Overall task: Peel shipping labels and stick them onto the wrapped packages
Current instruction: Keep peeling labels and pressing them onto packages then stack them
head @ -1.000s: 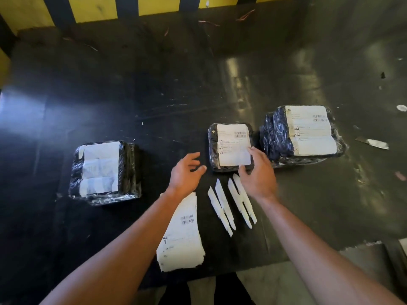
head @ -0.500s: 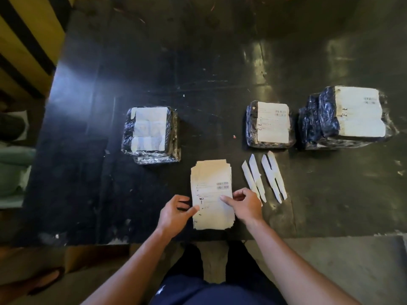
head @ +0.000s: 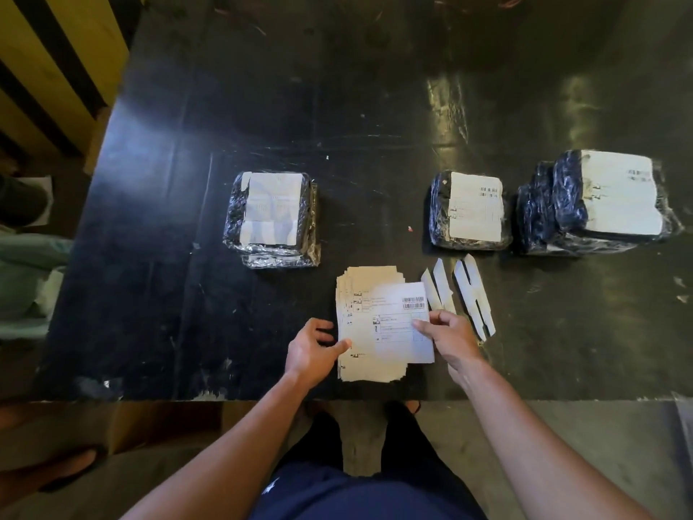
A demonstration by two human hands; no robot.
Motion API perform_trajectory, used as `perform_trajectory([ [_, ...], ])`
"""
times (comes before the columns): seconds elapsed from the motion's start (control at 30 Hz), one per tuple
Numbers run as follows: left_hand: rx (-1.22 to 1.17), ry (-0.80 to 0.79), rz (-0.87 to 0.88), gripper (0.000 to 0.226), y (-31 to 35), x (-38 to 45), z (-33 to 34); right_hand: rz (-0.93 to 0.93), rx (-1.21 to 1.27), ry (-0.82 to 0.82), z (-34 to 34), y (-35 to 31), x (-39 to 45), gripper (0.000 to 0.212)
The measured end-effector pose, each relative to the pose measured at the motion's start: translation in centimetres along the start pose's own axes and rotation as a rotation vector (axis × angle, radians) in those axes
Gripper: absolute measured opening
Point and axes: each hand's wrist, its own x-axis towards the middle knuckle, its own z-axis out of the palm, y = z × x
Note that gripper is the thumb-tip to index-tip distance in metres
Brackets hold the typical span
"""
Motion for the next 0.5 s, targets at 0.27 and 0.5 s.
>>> perform_trajectory([
  [0.27, -0.345, -0.124, 0.166, 0.059, 6.5, -4.6, -2.7, -0.210, 0.109, -0.216, -1.5, -5.7, -5.8, 0.019],
  [0.5, -0.533, -0.201, 0.375, 0.034, 12.3, -9.3, -5.8, -0.418, 0.037, -0.337, -1.2, -10.8, -11.1, 0.017],
])
